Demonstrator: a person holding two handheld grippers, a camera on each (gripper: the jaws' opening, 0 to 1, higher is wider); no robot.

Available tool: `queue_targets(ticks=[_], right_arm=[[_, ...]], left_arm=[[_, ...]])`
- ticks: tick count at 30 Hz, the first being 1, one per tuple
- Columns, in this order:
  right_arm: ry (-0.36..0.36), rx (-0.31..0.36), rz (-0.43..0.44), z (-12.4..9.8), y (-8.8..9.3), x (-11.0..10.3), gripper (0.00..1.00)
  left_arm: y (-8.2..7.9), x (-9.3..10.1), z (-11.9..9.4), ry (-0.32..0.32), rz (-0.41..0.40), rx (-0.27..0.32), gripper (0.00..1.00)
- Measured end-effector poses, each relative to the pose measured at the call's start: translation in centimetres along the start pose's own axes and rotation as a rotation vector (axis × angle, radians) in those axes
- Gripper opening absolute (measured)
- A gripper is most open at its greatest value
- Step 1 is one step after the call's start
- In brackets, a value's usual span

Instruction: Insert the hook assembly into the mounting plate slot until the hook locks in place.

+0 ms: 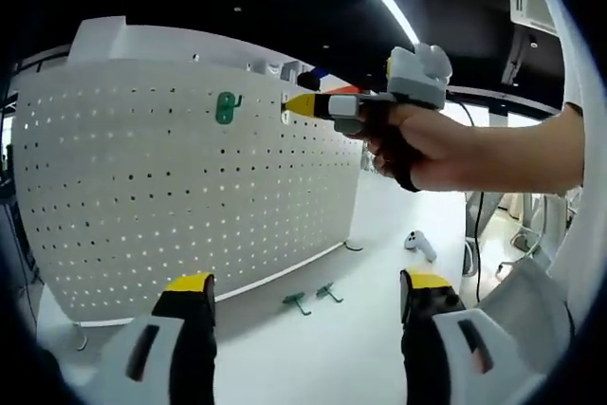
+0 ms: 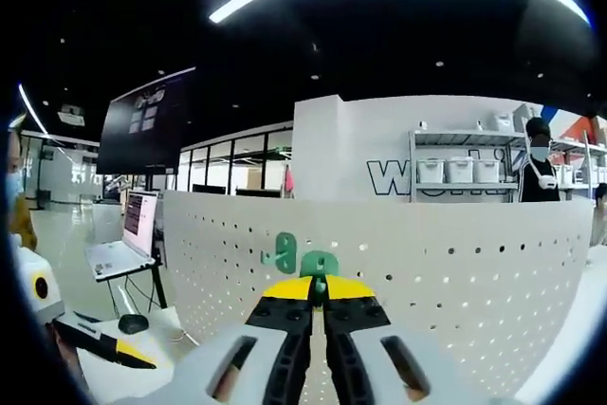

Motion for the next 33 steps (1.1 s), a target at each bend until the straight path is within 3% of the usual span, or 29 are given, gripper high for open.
queue_targets(ticks=[19,33], right_arm=[[0.029,0.038,-0.096,2.6,-0.9,0.9,0.01],[0.025,0.034,-0.073,3.4,-0.7,0.8,0.01]], left_arm=[[0.4,-0.2,-1.0,-0.026,-0.006,-0.007,0.81],[0.0,0.0,-1.1,-0.026,0.0,-0.003,0.8]])
Point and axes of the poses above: the point that each gripper's makers call its tool centre point, and the gripper's own axes: z roughly forward along the fingers, x roughly to its right, y roughly out of its underside, the point moved 6 cm from there along -z, roughly backward along the fingers, and after that the axes turned 3 degrees about y, right-handed, at the moved point
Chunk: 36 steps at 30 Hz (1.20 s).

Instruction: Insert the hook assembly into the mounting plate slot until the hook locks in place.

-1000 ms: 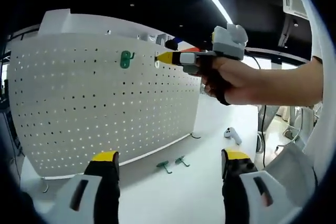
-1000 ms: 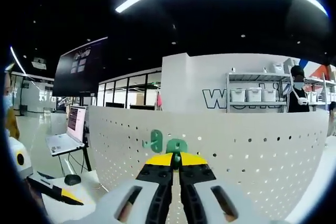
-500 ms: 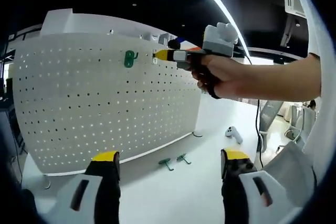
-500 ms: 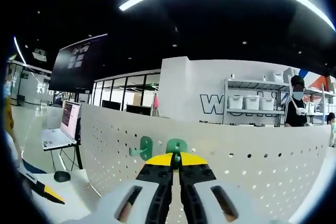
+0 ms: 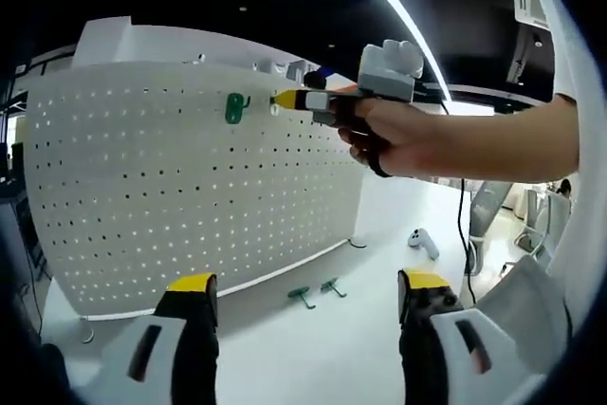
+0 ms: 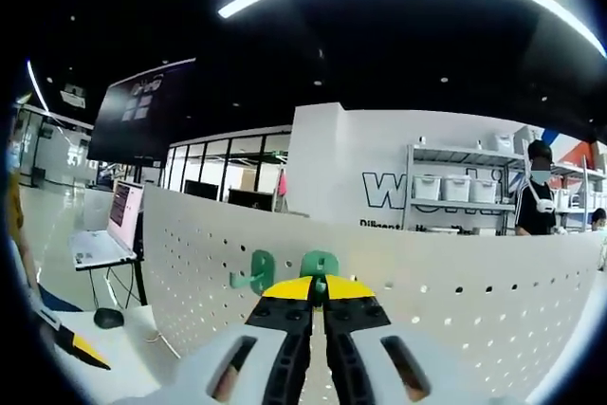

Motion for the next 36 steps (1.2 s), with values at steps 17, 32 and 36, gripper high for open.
queue_targets(ticks=[17,32,36], right_arm=[[-0.005,-0.018,0.025,0.8,0.7,-0.2,0.01],[0.021,-0.025,0.02,1.1,0.9,-0.3,0.01],[0.056,-0.03,0.022,1.1,1.1,-0.6,0.01]], left_arm=[[-0.1,-0.4,-0.3,-0.012,0.0,-0.007,0.79],[0.2,-0.8,-0.5,-0.017,-0.003,-0.013,0.78],[0.3,-0.7,-0.6,-0.018,-0.005,-0.016,0.78]])
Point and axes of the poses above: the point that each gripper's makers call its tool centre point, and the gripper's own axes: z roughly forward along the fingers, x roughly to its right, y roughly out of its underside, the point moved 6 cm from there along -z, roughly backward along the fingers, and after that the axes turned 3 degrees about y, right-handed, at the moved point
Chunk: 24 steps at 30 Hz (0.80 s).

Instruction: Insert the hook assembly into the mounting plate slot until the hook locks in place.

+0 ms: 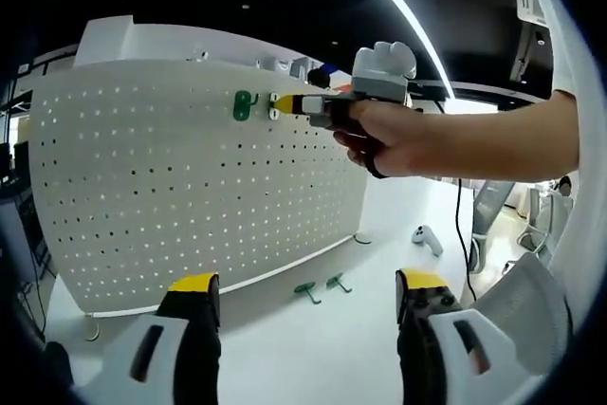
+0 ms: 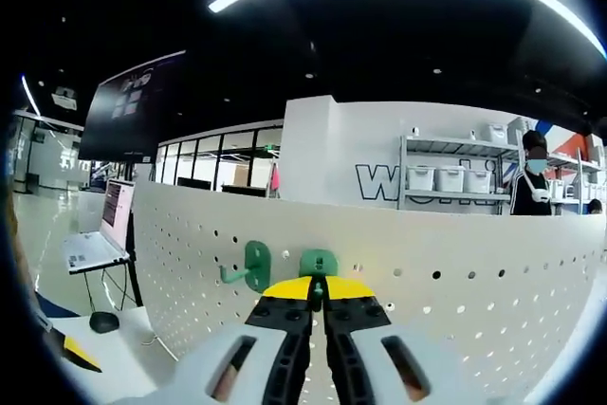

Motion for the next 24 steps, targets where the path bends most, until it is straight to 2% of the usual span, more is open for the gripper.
queue_targets(ticks=[5,18,24], right_arm=[[0.069,0.008,0.022,0.0,0.0,-0.3,0.01],[0.164,-0.028,0.064,0.4,-0.1,-0.8,0.01],[0.206,-0.045,0.035,0.7,0.0,-1.1,0.01]], left_arm=[[0.0,0.1,-0.1,0.001,0.0,0.0,0.78],[0.2,0.2,-0.3,0.01,-0.006,-0.002,0.76],[0.2,0.3,-0.4,0.015,-0.009,0.004,0.76]])
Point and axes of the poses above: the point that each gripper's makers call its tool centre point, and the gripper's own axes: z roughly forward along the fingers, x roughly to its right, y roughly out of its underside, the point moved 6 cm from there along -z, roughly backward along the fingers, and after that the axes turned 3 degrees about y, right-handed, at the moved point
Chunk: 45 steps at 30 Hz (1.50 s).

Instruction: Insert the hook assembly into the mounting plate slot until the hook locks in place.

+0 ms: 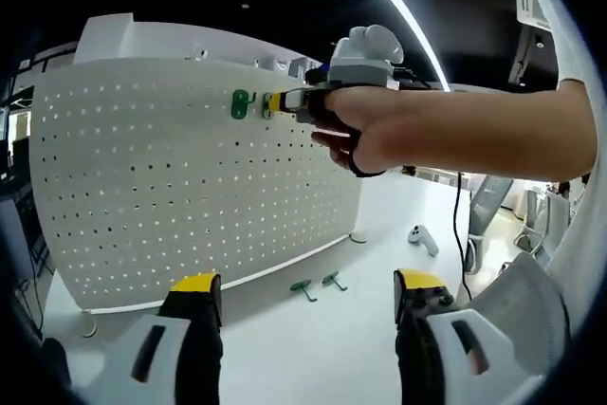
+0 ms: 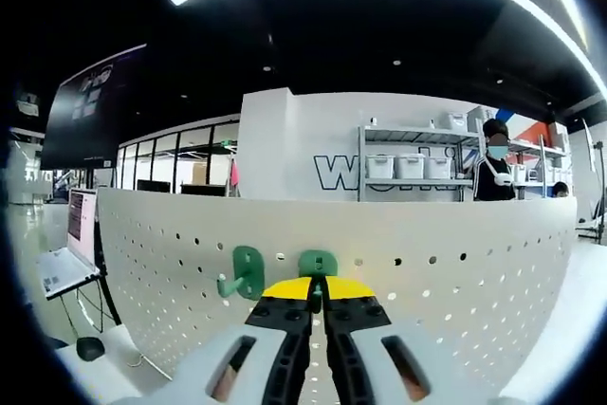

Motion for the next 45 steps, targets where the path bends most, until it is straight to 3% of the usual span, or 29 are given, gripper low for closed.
queue_targets(ticks=[2,5,11,28,37,45], right_arm=[[0.017,-0.004,-0.032,0.0,-0.1,-0.1,0.01],[0.026,0.001,0.022,0.0,0.0,-0.1,0.01],[0.035,-0.004,0.021,0.0,0.1,-0.1,0.01],[-0.012,-0.013,0.053,-0.2,0.2,0.1,0.05],[-0.058,-0.012,0.051,-0.5,0.2,-0.4,0.13],[-0.104,0.006,0.005,-1.4,0.3,-0.2,0.28]], left_arm=[[0.0,0.0,0.0,0.002,-0.001,0.002,0.76],[-0.1,0.1,0.0,0.006,-0.002,0.005,0.76],[0.0,0.1,0.0,0.01,-0.006,0.007,0.76],[0.3,0.0,0.3,0.009,-0.014,0.007,0.76],[0.1,-0.2,0.2,0.004,-0.009,0.01,0.76],[0.3,-0.1,0.1,0.002,-0.016,0.006,0.76]])
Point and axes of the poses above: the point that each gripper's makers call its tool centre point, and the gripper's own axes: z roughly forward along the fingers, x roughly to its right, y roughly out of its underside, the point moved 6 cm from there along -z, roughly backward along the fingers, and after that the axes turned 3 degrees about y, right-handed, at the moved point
